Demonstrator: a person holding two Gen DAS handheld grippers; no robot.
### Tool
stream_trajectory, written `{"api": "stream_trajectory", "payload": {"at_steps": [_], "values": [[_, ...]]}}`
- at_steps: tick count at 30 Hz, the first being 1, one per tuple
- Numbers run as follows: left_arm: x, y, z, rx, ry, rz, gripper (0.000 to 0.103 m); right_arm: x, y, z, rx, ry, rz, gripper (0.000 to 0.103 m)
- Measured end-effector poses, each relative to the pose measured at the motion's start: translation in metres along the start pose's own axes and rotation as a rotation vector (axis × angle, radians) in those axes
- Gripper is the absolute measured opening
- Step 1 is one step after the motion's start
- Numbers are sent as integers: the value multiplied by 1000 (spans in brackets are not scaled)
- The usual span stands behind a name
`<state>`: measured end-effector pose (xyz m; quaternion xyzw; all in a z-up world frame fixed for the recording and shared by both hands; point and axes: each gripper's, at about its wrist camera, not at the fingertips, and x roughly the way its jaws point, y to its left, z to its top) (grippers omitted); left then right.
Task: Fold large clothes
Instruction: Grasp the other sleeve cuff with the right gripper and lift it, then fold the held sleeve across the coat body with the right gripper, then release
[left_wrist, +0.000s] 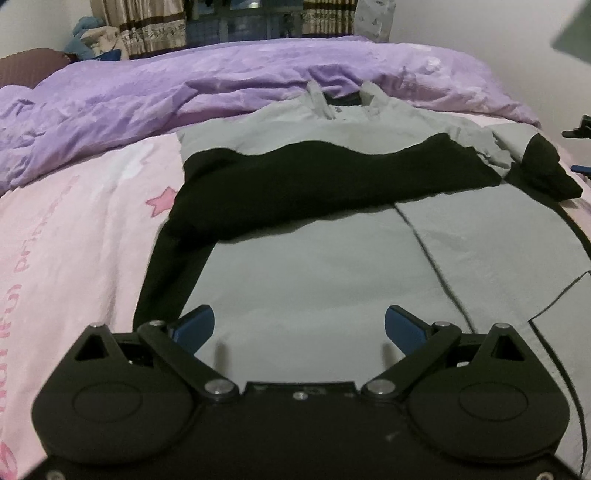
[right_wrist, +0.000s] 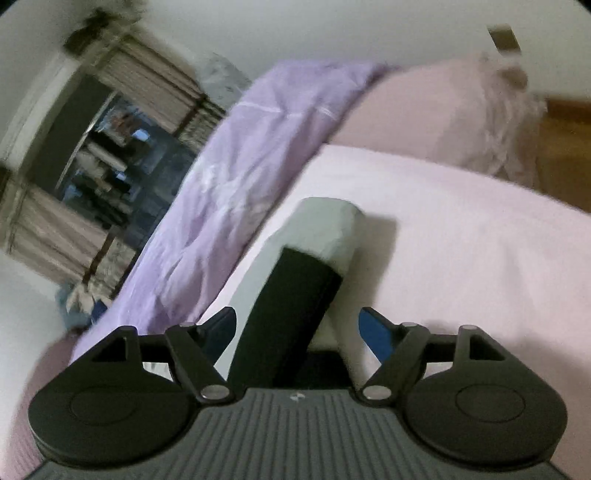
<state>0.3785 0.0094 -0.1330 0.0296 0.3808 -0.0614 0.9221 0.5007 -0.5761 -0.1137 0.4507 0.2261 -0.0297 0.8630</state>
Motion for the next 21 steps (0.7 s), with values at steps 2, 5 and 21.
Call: {"api": "stream_trajectory", "payload": {"at_steps": [2, 5, 21], "values": [[0, 4, -2, -7, 5, 9, 101, 29, -6, 10, 22, 33, -61, 75], [-1, 10, -4, -20, 14, 17, 101, 59, -19, 14, 82, 19, -28, 32], [30, 70, 58, -177, -5, 83, 101, -47, 237, -172, -684, -412, 157, 11]]}}
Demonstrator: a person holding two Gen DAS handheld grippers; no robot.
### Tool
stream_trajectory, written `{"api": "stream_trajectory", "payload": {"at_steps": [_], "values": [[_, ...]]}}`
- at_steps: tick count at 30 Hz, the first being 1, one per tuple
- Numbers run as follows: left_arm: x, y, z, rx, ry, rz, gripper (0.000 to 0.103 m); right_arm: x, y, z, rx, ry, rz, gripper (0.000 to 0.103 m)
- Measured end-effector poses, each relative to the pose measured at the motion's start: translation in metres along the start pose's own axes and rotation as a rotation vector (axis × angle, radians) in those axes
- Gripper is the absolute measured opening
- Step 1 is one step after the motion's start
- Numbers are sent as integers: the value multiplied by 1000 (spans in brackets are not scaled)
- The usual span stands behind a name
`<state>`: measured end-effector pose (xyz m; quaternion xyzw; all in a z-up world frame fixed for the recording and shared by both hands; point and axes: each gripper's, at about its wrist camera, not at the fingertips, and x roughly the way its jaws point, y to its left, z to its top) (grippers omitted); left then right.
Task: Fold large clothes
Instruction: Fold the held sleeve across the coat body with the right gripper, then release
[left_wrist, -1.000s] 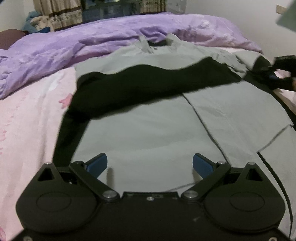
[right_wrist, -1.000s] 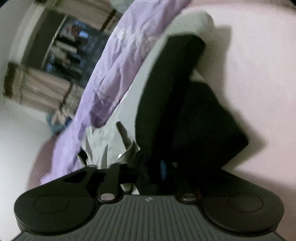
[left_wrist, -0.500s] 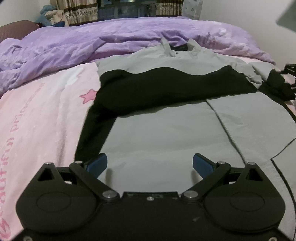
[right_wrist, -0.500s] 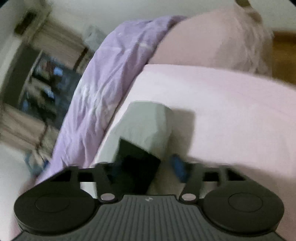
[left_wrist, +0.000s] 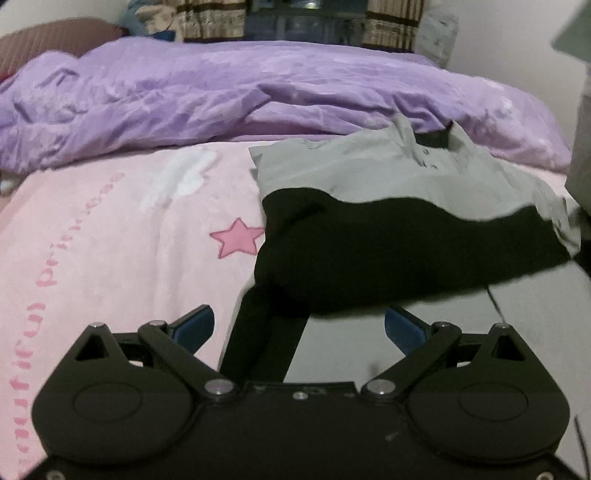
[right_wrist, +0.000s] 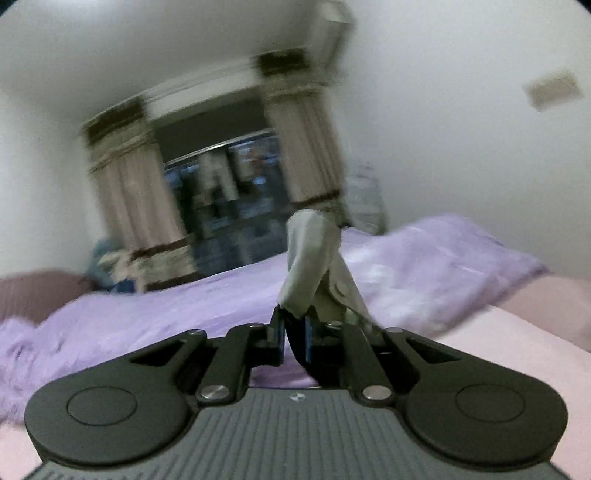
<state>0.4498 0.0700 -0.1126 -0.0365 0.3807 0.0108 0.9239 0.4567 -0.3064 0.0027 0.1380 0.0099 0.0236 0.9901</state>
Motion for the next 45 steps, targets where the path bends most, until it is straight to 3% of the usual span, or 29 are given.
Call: {"api": "stream_trajectory", "payload": {"at_steps": [3, 8, 14, 16, 18, 19, 20, 22, 24, 27, 28, 29, 32, 34, 37, 38, 40, 42, 45], "values": [[4, -4, 1, 27, -11, -12, 101, -2, 69, -18, -84, 39, 59, 8], [14, 3, -9, 49, -9, 37, 101, 3, 153, -57, -111, 184, 168, 7], [26, 25, -21, 10, 19, 98, 101, -4, 219, -105, -184, 281, 259, 8], [28, 28, -25, 10, 34, 87, 101, 4, 221, -122, -165, 352, 260, 11], [29, 30, -29, 21, 32, 80, 101, 13, 224, -140, -142, 427, 276, 25], [29, 31, -31, 23, 33, 76, 101, 16, 223, -148, -133, 481, 287, 40], [29, 33, -33, 22, 34, 71, 102, 26, 225, -157, -140, 551, 311, 48], [27, 36, -34, 15, 39, 61, 102, 35, 225, -162, -132, 632, 321, 48], [24, 35, -35, 24, 34, 60, 102, 25, 214, -144, -50, 626, 346, 48], [20, 33, -38, 39, 32, 62, 102, -2, 193, -114, 76, 521, 417, 43], [18, 33, -39, 40, 31, 62, 102, -11, 186, -107, 96, 472, 419, 28], [17, 33, -39, 40, 30, 60, 102, -16, 185, -100, 104, 427, 413, 19], [14, 34, -39, 33, 26, 58, 102, -18, 173, -89, 113, 373, 305, 19], [13, 33, -39, 30, 25, 58, 102, 0, 171, -98, 122, 456, 265, 19], [18, 32, -36, 26, 30, 64, 102, 27, 181, -135, 105, 632, 298, 16], [19, 31, -35, 24, 33, 65, 102, 33, 184, -148, 95, 689, 285, 8], [22, 31, -35, 26, 40, 66, 102, 30, 179, -162, 131, 668, 291, 5], [23, 30, -36, 31, 42, 66, 102, 29, 175, -154, 168, 698, 289, 5], [21, 30, -37, 36, 40, 68, 102, 18, 190, -141, 93, 667, 249, 14]]}}
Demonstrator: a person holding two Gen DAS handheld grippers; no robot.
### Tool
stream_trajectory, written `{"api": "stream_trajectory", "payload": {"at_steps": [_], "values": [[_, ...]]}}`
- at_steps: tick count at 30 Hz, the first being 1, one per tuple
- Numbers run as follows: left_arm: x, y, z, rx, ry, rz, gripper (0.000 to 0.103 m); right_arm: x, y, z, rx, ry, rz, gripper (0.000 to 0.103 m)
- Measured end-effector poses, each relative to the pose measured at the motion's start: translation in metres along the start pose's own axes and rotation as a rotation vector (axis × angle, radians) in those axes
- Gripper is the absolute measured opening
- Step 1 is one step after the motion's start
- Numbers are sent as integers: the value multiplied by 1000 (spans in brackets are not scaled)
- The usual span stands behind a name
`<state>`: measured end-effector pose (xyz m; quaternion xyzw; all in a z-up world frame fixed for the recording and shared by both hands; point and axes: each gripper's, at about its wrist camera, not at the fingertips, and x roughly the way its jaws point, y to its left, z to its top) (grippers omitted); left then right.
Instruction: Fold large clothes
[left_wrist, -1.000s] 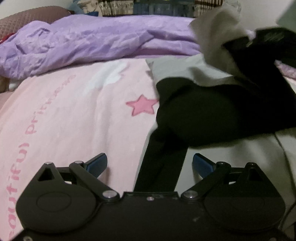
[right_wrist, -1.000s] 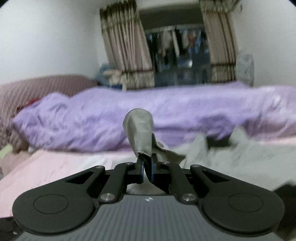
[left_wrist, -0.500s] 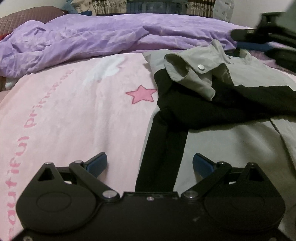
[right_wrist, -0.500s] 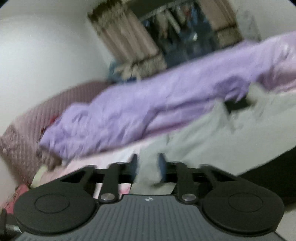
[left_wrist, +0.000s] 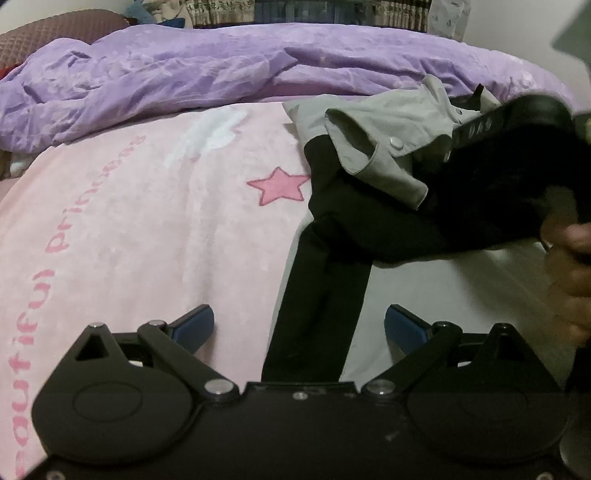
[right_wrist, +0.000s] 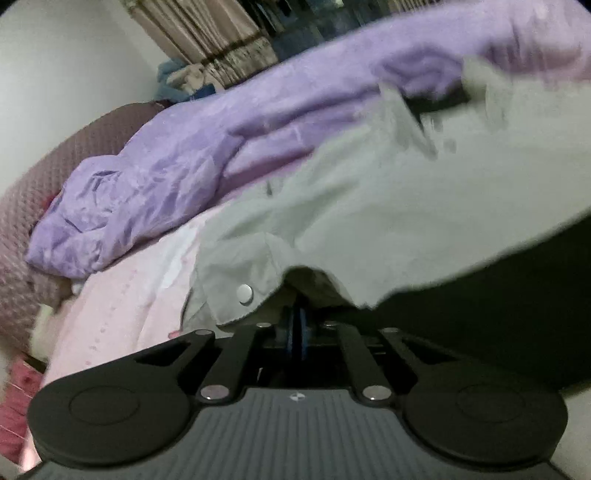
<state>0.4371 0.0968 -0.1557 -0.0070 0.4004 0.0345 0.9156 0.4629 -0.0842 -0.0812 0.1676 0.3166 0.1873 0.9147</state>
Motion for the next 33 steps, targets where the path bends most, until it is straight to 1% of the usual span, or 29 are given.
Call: {"api": "stream_trajectory", "payload": {"at_steps": [2, 3, 5, 6, 7, 8, 9, 13, 15, 16, 18, 19, 20, 21, 22, 24, 25, 27, 29, 30, 31, 32, 33], "values": [[0, 0, 0, 1, 0, -2, 102, -12, 20, -4, -86, -79, -21, 14], [1, 0, 0, 1, 1, -2, 102, -14, 26, -5, -102, -86, -16, 14], [1, 0, -1, -1, 4, -2, 102, 7, 27, -4, -100, -28, -9, 14], [1, 0, -1, -2, 4, -3, 102, 20, 25, -8, -84, 18, -27, 13], [1, 1, 0, -2, 7, -3, 102, 29, 19, -13, -75, 18, -35, 13], [1, 1, 0, -3, 8, -3, 102, 28, 17, -18, -83, -18, -25, 12], [1, 0, 0, -2, 8, -3, 102, 27, 17, -18, -95, -21, -23, 12], [0, -1, 3, 4, 7, 4, 102, 15, 13, -3, -35, 35, -16, 15], [-7, -3, 5, 4, -7, 1, 102, -6, 15, 3, -51, 14, -5, 18], [-11, -4, 5, 6, -15, -3, 102, -15, 19, 1, -72, -11, -3, 21], [-23, -8, 6, 22, -35, -9, 102, -54, 20, 5, -119, -69, -3, 36], [-29, -10, 6, 31, -41, -14, 102, -79, 16, 6, -139, -104, -6, 56], [-38, -11, 4, 43, -47, -23, 102, -107, 8, 6, -154, -133, -19, 80], [-46, -11, 1, 50, -49, -31, 102, -132, -1, 5, -164, -155, -34, 89], [-54, -10, -3, 55, -46, -39, 102, -162, -13, -1, -175, -179, -60, 94], [-72, -5, -17, 54, -30, -76, 103, -214, -41, -15, -182, -206, -134, 95], [-79, -1, -26, 46, -19, -84, 103, -238, -60, -25, -174, -209, -186, 97], [-87, 3, -49, 50, 25, -70, 103, -277, -100, -47, -134, -187, -311, 97], [-88, 2, -68, 64, 78, -44, 103, -301, -144, -70, -70, -136, -421, 98], [-86, 1, -76, 62, 96, -54, 99, -305, -165, -80, -32, -97, -454, 98], [-84, -1, -81, 58, 105, -81, 91, -302, -188, -89, 7, -28, -472, 98], [-83, -4, -84, 57, 104, -112, 79, -295, -208, -96, 42, 43, -464, 97], [-85, -10, -87, 83, 65, -102, 65, -283, -229, -103, 86, 115, -425, 99]]}}
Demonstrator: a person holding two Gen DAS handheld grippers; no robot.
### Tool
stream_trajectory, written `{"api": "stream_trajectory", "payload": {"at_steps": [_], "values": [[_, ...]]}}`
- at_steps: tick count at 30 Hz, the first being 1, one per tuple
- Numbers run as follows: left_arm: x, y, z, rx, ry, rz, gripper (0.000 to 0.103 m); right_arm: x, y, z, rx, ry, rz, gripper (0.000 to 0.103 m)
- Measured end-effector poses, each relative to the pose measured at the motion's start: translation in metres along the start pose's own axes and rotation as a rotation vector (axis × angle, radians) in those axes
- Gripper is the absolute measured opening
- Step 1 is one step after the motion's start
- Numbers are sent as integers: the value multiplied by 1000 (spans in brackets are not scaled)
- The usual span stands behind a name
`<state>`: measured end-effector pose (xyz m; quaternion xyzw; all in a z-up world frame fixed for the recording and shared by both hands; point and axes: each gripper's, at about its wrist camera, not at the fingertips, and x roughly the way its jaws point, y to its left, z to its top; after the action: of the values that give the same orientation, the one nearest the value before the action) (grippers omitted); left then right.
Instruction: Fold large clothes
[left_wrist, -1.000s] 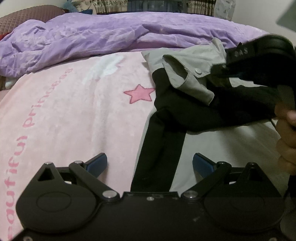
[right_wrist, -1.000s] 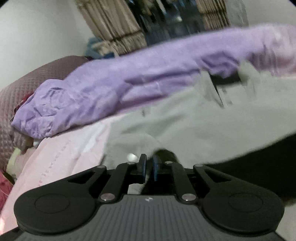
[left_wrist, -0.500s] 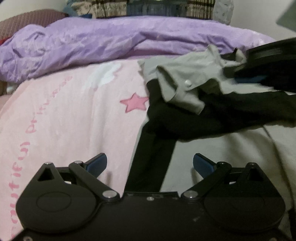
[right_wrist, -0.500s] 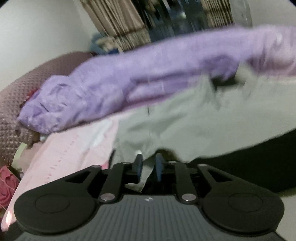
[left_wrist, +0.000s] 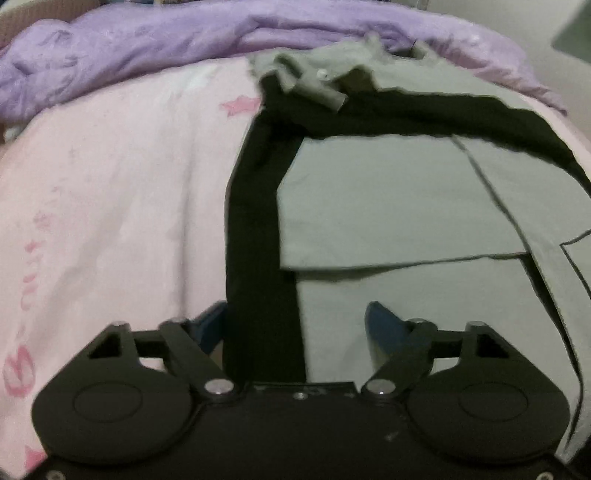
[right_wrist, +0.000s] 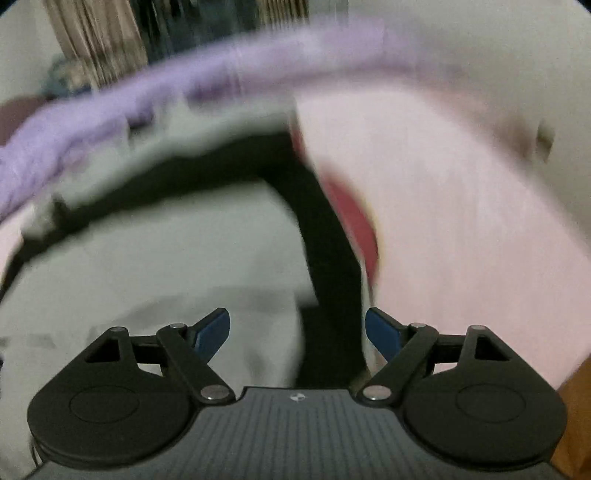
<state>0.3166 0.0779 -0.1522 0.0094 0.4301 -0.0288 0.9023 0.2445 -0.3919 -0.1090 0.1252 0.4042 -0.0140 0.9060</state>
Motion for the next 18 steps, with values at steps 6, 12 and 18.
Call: {"api": "stream_trajectory", "payload": {"at_steps": [6, 12, 18], "values": [[-11, -14, 17, -11, -125, 75, 1, 19, 16, 12, -23, -124, 26, 6], [-74, -25, 68, -5, -386, 52, 2, -32, 43, 30, 17, -490, 62, 4], [-54, -17, 100, -84, -414, 79, 3, 0, 46, 67, 115, -582, 10, 3]]}}
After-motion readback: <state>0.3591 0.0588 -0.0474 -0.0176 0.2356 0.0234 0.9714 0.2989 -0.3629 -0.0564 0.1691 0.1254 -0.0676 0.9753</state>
